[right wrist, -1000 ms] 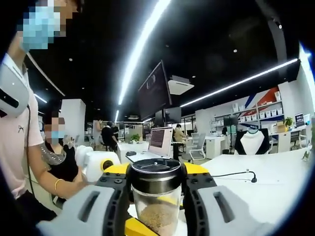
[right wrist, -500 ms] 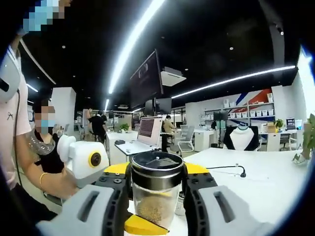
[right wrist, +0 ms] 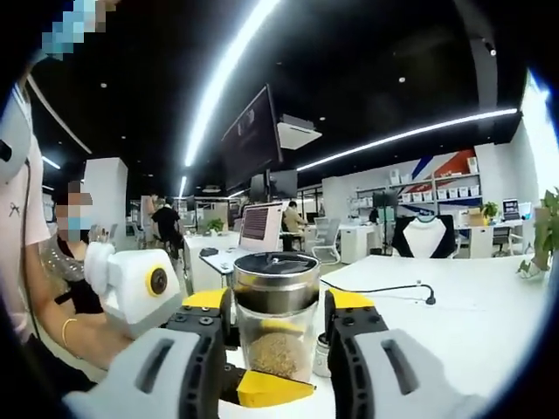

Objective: Rotate the seasoning bottle until the label or dispensing opening points toward the visible target arrow and the bottle remains upright within the marked orientation range

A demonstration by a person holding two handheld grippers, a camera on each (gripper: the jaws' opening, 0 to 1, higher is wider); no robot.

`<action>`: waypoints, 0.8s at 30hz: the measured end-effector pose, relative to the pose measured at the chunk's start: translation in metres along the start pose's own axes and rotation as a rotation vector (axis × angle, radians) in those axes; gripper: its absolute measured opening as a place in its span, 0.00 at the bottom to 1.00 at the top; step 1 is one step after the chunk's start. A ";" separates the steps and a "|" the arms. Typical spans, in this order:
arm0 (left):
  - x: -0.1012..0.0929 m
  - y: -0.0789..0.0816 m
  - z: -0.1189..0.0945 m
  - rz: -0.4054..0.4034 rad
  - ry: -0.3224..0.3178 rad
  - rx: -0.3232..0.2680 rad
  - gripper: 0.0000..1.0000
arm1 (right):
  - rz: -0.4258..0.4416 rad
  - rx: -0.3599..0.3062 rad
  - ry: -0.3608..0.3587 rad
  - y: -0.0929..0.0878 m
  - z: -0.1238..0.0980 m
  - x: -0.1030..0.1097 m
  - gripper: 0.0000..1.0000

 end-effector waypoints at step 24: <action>0.013 -0.004 -0.001 -0.030 0.149 -0.011 0.44 | 0.004 -0.035 -0.240 -0.013 0.017 -0.007 0.37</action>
Point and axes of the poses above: the point that each gripper's makers call its tool centre point, and the gripper's own axes: z roughly forward along the fingers, x roughly to its left, y roughly out of its top, the point moved 2 cm from there along -z, roughly backward along the fingers, and after that the axes turned 3 degrees about y, right-handed, at the moved point
